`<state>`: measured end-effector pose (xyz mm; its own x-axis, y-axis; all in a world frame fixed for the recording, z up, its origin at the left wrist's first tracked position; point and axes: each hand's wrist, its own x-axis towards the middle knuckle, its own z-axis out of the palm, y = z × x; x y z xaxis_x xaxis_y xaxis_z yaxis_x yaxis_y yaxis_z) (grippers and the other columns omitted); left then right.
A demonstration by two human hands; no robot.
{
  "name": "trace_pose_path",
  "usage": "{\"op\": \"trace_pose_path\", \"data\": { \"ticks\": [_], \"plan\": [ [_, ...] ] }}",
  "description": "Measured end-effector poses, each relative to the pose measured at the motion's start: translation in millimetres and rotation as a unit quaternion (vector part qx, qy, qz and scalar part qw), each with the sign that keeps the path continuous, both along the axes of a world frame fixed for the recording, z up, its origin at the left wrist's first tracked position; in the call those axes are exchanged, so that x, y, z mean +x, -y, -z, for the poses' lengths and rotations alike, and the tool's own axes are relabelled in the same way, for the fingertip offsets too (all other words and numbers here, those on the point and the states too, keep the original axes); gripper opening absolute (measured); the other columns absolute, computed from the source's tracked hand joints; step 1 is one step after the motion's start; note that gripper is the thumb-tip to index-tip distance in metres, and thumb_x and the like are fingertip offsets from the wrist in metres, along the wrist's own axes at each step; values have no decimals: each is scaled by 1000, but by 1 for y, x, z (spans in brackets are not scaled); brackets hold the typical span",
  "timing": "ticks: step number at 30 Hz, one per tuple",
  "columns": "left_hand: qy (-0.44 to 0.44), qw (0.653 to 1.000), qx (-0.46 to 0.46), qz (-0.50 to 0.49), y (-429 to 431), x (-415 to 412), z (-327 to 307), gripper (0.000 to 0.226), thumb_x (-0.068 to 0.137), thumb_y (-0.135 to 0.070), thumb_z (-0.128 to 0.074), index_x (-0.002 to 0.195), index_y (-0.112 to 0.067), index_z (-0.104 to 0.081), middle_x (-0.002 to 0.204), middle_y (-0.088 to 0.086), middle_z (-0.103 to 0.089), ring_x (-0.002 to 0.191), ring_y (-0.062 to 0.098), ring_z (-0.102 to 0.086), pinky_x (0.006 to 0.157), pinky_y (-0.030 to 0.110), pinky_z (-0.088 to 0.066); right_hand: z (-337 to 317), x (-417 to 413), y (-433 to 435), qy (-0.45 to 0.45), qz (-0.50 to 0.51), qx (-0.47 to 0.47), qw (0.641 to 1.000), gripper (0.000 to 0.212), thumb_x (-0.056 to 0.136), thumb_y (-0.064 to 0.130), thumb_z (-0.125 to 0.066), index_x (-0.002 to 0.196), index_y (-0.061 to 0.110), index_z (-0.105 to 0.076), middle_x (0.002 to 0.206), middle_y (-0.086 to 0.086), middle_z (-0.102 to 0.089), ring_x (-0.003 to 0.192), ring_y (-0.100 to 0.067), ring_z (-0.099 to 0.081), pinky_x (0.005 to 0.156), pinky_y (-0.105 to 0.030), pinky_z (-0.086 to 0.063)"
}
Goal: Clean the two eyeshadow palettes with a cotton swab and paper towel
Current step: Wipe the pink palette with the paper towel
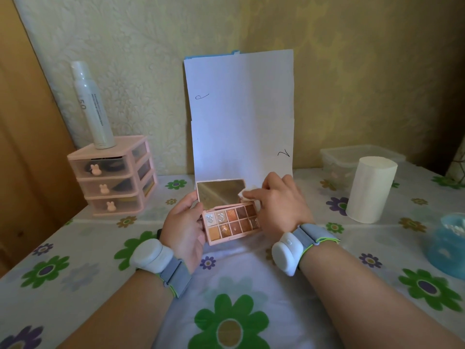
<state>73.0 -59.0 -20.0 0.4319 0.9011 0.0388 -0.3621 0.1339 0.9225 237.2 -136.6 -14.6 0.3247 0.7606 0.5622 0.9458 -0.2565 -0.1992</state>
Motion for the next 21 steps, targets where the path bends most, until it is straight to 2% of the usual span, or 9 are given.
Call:
{"op": "trace_pose_path", "data": {
  "ticks": [5,7,11,17,21],
  "plan": [
    [25,1000,-1,-11,-2,-3,-2,29,104,0,-43,114,-6,-70,86,15,-78,71,24,-76,54,32,-58,2,4,1,-19,10,34,999,59,73,22,-32,114,40,-71,94,0,-51,90,-30,-43,77,-41,-43],
    [37,999,-7,-10,-1,-4,-4,29,104,2,-41,112,-5,-68,80,13,-78,66,22,-75,51,30,-57,5,7,-1,-16,13,67,998,57,73,18,-35,110,38,-73,90,0,-51,86,-31,-45,73,-41,-44],
    [53,999,-11,-5,-3,-6,-5,30,104,0,-42,120,-8,-65,84,11,-78,68,22,-76,52,30,-57,11,13,-4,-40,55,119,991,47,78,9,-45,103,33,-76,89,-3,-54,84,-33,-50,69,-39,-46],
    [36,999,-5,14,-4,-8,-4,33,108,-5,-37,114,-15,-67,85,10,-77,67,22,-75,49,32,-57,12,29,2,-132,88,88,983,36,92,9,-46,109,29,-72,104,-5,-56,103,-29,-52,77,-38,-50],
    [29,999,6,14,-4,-7,-3,33,106,-2,-37,108,-14,-68,76,10,-75,63,23,-74,50,30,-57,7,40,7,-268,98,74,955,30,92,18,-45,100,33,-69,102,1,-65,91,-23,-59,74,-32,-47]
  ]
}}
